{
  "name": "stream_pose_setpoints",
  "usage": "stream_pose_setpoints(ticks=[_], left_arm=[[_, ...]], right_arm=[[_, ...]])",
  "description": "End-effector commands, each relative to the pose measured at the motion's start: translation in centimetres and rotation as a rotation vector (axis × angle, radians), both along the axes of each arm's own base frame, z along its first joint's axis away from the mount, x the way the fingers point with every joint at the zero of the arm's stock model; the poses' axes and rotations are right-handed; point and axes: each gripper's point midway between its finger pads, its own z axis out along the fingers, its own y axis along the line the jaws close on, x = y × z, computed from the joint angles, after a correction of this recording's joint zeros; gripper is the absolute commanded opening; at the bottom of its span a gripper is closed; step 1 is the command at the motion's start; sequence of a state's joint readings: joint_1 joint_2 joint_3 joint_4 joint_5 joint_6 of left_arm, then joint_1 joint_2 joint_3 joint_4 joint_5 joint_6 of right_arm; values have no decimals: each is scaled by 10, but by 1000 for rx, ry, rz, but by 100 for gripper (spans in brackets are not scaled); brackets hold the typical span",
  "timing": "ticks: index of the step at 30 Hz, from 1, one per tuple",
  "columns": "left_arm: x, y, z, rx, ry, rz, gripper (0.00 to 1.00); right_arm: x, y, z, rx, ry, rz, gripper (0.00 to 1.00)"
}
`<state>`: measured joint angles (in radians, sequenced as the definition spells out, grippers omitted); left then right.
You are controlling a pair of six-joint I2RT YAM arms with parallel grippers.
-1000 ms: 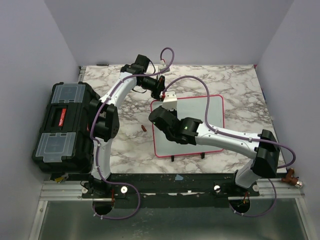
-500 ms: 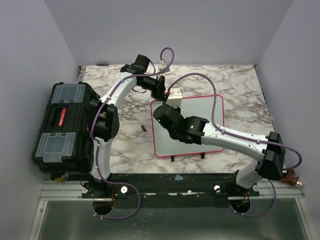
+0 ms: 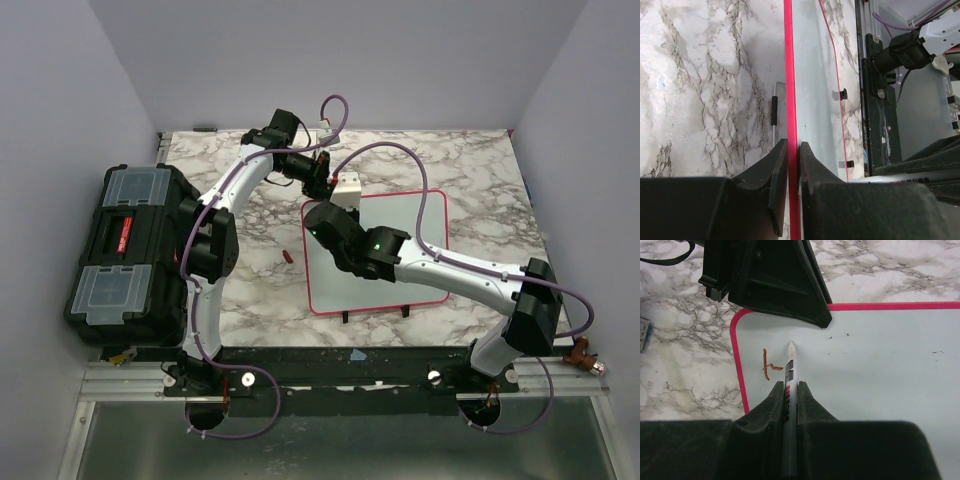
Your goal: Write a sentence on the whiteboard
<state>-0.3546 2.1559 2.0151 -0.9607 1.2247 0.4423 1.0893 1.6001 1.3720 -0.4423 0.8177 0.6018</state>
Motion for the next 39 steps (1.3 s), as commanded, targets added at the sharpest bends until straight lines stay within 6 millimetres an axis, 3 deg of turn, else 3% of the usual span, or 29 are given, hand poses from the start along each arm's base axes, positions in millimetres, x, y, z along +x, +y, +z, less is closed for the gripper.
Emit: stream_pose_setpoints(ticks=[1,14,26,39], left_arm=[[-11,-1,27,-69,-63,-40,0],[-11,-1,27,-71,-65,-42,0],[-10,-1,27,-70,-67,-39,0],[-9,-1,27,-69,-68,-38,0]], right_arm=[[9,4,5,16,-19,-14,1],[6,6,-3,23,0,16,1],[-6,-3,-25,-10,61,27,1],[-21,-7,-36,-3,127,69,1]])
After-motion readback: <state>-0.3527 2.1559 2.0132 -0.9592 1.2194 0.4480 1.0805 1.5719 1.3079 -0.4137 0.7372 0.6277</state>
